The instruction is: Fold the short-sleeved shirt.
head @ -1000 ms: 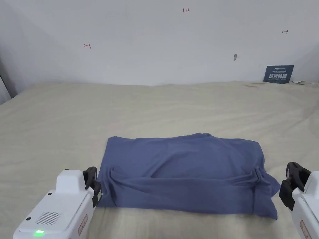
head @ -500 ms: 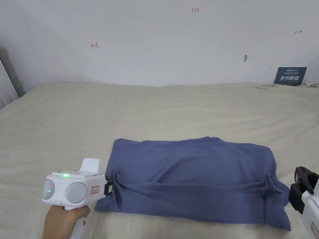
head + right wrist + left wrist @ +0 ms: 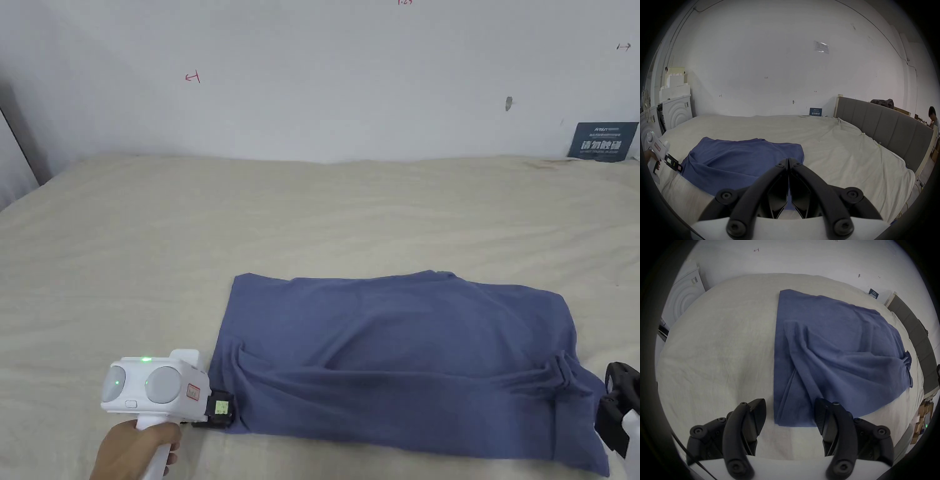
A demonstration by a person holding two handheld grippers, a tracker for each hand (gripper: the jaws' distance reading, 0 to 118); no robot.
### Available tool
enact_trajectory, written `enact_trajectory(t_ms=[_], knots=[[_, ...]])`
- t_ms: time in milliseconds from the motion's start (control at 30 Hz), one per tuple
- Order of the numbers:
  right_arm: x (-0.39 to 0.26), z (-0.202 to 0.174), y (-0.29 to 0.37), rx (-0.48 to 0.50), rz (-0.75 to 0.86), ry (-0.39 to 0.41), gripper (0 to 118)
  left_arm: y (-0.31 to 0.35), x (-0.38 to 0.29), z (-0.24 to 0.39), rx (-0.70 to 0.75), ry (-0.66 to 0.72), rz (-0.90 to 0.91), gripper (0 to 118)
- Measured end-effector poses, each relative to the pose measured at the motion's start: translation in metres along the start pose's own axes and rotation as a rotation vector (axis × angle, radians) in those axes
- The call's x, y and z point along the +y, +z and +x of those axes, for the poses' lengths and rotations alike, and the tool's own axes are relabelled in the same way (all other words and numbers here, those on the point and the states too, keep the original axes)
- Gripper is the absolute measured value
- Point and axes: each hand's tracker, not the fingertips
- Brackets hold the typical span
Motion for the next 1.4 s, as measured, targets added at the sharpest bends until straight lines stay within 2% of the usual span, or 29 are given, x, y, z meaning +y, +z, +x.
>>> enact_trajectory(t_ms=[100,133,267,333,367,467,633,833,900,967,1000,1033,1067,1100,1300,1400], knots=[[-0.002,-0.002,-0.001,0.003,-0.010,-0.002,0,0.000,-0.003,0.001,-0.002,-0.002,-0.003,67],[-0.002,-0.002,-0.001,0.004,-0.012,-0.003,0,0.001,-0.003,0.003,0.002,-0.005,-0.005,63],[-0.003,-0.002,0.001,0.006,-0.016,-0.009,0,0.010,-0.005,0.019,0.012,-0.058,-0.008,22],[-0.002,0.000,0.002,0.004,-0.016,-0.010,0,0.011,-0.006,0.028,-0.005,-0.087,-0.011,10],[-0.002,0.001,0.003,0.003,-0.015,-0.013,0,0.011,-0.007,0.032,-0.007,-0.096,-0.016,8],[0.001,0.006,0.006,0.000,-0.015,-0.023,0,0.011,-0.005,0.037,0.016,-0.145,-0.009,6],[0.004,0.018,0.002,0.003,-0.042,-0.065,0,0.037,0.004,0.038,-0.018,-0.135,0.042,5],[-0.006,0.037,-0.045,0.070,-0.293,-0.159,1,0.053,0.017,0.028,-0.045,-0.120,0.085,5],[-0.016,0.040,-0.063,0.073,-0.355,-0.181,5,0.055,0.016,0.027,-0.047,-0.120,0.093,5],[-0.027,0.039,-0.078,0.070,-0.426,-0.154,31,0.056,0.014,0.027,-0.050,-0.117,0.094,5],[-0.035,0.042,-0.089,0.073,-0.471,-0.138,48,0.056,0.013,0.026,-0.052,-0.116,0.093,5],[-0.042,0.042,-0.092,0.071,-0.484,-0.147,72,0.057,0.013,0.025,-0.052,-0.115,0.094,5],[-0.048,0.043,-0.096,0.073,-0.485,-0.177,86,0.055,0.011,0.025,-0.053,-0.113,0.093,5],[-0.054,0.043,-0.100,0.080,-0.520,-0.183,94,0.055,0.011,0.024,-0.055,-0.113,0.092,5],[-0.073,0.033,-0.114,0.051,-0.611,-0.132,93,0.053,0.009,0.019,-0.057,-0.100,0.091,5],[-0.072,0.023,-0.110,0.057,-0.626,-0.125,66,0.053,0.007,0.018,-0.059,-0.097,0.089,5]])
